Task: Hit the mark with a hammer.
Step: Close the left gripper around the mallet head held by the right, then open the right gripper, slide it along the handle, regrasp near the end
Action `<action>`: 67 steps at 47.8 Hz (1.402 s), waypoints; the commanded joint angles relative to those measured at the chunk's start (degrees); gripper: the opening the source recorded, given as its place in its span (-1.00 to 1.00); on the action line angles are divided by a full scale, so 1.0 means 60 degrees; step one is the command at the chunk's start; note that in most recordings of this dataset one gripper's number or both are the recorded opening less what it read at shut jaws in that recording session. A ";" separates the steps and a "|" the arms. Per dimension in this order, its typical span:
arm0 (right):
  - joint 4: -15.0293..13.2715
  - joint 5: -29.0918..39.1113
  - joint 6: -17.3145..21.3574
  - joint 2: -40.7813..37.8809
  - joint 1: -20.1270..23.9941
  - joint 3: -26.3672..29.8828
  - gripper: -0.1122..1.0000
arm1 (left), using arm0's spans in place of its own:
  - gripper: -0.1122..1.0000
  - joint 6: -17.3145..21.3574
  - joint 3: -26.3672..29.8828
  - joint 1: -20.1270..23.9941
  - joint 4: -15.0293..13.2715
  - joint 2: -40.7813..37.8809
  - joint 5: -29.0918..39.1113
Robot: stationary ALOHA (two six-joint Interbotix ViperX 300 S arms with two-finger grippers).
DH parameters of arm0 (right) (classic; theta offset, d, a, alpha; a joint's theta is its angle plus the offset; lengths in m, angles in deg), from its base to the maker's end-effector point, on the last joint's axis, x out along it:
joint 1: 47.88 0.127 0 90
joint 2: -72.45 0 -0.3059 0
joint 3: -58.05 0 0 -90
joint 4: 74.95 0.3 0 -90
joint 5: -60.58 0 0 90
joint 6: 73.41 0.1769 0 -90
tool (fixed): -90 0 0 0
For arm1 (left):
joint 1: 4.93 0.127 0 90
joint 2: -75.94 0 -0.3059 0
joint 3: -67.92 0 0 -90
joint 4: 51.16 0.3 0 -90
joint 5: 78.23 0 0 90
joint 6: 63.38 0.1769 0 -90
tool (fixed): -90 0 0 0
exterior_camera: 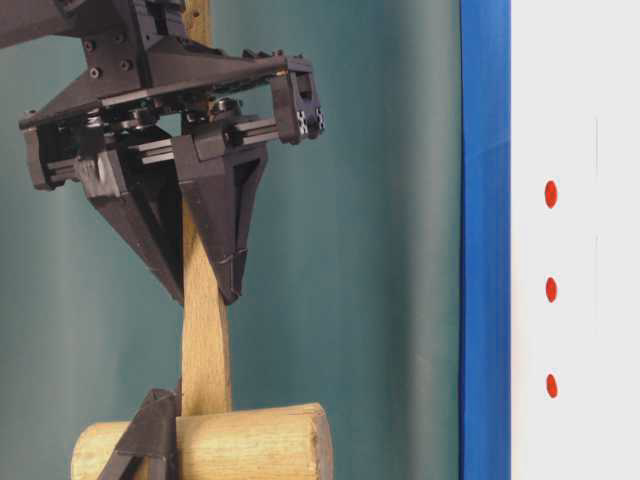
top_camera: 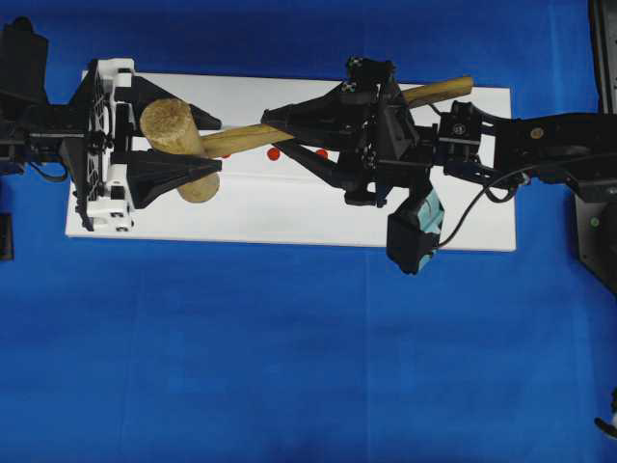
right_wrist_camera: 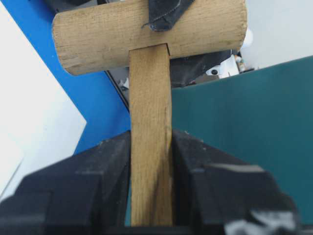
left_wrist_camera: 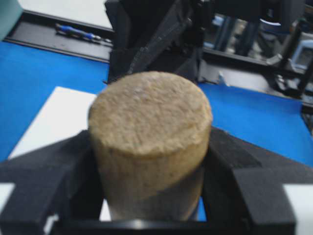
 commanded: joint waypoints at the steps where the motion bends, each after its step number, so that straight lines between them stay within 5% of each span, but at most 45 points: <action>1: 0.0117 -0.0073 0.0059 0.0308 0.0000 0.0161 -0.63 | -0.01 0.0044 0.0176 -0.0029 0.0029 0.0117 -0.0029; 16: 0.0176 0.0410 0.0059 0.0308 0.0000 0.0220 -0.60 | -0.01 0.0044 0.0161 -0.0029 0.0029 0.0146 0.0000; 19: 0.0190 0.0527 0.0073 0.0308 0.0000 0.0220 -0.43 | -0.01 0.0059 0.0161 -0.0015 0.0029 0.0146 0.0000; 32: 0.0264 0.0674 0.0073 0.0439 0.0000 0.0117 0.89 | -0.01 0.0059 0.0161 -0.0029 0.0044 0.0176 0.0000; 44: 0.0469 0.0894 0.0103 0.0674 0.0000 -0.0073 0.96 | -0.01 0.0088 0.0161 -0.0029 0.0059 0.0161 0.0000; 47: 0.0894 0.0996 0.0220 0.0718 0.0000 -0.0088 0.96 | -0.01 0.0117 0.0161 -0.0029 0.0073 0.0161 0.0044; 59: 0.4380 0.2563 0.1143 0.0864 -0.0220 0.0088 0.96 | -0.01 0.0952 0.0220 -0.0249 0.0088 0.0205 0.0381; 67: 0.5742 0.4028 0.1157 0.0923 -0.0410 0.0205 0.96 | -0.01 0.1318 0.0234 -0.0322 0.0088 0.0205 0.0542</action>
